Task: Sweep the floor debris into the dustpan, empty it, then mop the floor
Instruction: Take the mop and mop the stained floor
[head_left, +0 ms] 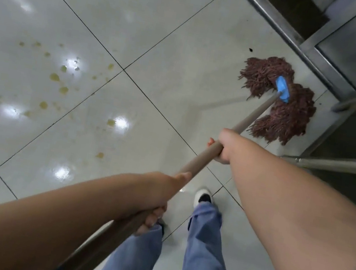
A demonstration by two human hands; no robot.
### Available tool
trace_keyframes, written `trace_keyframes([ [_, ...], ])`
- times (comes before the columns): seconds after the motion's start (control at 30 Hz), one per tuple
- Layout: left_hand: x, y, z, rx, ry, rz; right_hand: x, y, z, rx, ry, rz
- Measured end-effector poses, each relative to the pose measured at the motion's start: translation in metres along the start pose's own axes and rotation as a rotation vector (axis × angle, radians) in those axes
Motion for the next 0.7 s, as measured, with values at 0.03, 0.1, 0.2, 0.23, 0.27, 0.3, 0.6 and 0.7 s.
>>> trace_keyframes([
  [0.03, 0.002, 0.016, 0.0, 0.013, 0.005, 0.002, 0.004, -0.014, -0.006, 0.005, 0.002, 0.0],
  [0.1, 0.008, 0.044, 0.006, 0.037, 0.007, -0.004, 0.012, -0.037, -0.02, 0.013, 0.011, -0.016],
  [0.2, 0.018, 0.076, 0.026, 0.029, 0.0, -0.002, 0.024, -0.064, -0.048, -0.034, 0.029, -0.022],
  [0.23, 0.021, 0.084, 0.034, 0.034, -0.002, 0.003, 0.027, -0.068, -0.058, -0.048, 0.035, -0.017],
  [0.27, 0.024, 0.09, 0.042, 0.036, -0.003, 0.003, 0.031, -0.072, -0.067, -0.061, 0.032, -0.011],
  [0.3, 0.026, 0.094, 0.048, 0.035, 0.001, -0.001, 0.034, -0.073, -0.072, -0.069, 0.021, -0.005],
  [0.6, 0.033, 0.091, 0.071, -0.016, 0.044, 0.024, 0.039, -0.064, -0.091, -0.129, 0.041, -0.001],
  [0.7, 0.035, 0.074, 0.077, -0.071, 0.029, 0.071, 0.035, -0.049, -0.084, -0.006, 0.039, -0.046],
])
Point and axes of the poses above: each hand's wrist, its own x-axis towards the middle knuckle, its own z-axis out of the palm, y = z × x, the point moved 6 cm from there along x, towards the middle knuckle, and after that the axes turned 1 degree about -z, right-handed, at the moved point
